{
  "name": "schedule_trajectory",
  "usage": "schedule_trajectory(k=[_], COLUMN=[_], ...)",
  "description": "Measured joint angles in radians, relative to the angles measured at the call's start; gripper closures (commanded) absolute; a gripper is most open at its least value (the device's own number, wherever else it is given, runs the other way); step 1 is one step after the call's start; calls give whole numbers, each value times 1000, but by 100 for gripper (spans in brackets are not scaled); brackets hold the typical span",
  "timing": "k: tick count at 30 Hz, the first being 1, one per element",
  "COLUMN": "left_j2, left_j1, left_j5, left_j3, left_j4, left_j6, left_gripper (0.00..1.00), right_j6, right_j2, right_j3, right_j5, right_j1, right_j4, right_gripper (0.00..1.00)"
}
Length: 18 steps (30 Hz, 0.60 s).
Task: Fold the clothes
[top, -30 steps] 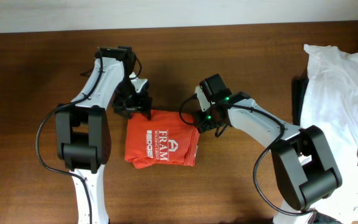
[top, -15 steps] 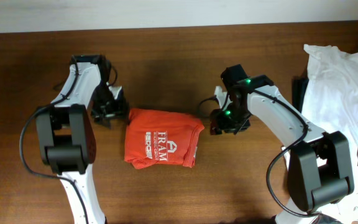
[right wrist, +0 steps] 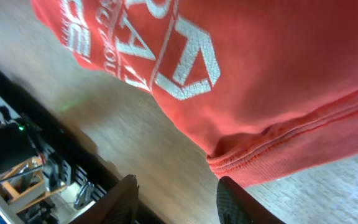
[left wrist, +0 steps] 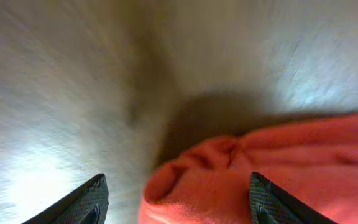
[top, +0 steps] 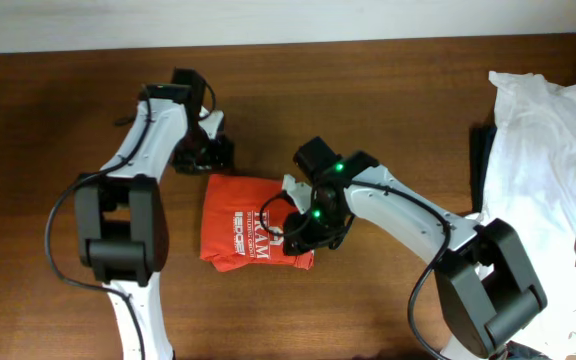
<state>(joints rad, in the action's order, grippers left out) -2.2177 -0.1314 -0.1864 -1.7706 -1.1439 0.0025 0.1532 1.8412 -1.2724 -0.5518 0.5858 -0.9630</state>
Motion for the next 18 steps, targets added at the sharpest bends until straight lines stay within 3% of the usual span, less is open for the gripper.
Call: schedule_trajectory(k=[8,12,13,18], left_j2=[-50,-51,-51,-51], left_j1=[-7,-7,-7,-7], left_j5=[83,112,117,111], left_j3=[16,27,30,32], left_j4=[-246,-372,-425,-472], left_j6=[16,17,17,17], left_gripper=[28,29,28,28], right_j6=[9,27,43,49], right_j2=[5,5,5,7], right_j3=[140,168,169,173], right_j5=[11,160,274,431], right_j1=[12,12,11,-33], right_j4=[102,116,148,319], right_gripper=[49,49,49,49])
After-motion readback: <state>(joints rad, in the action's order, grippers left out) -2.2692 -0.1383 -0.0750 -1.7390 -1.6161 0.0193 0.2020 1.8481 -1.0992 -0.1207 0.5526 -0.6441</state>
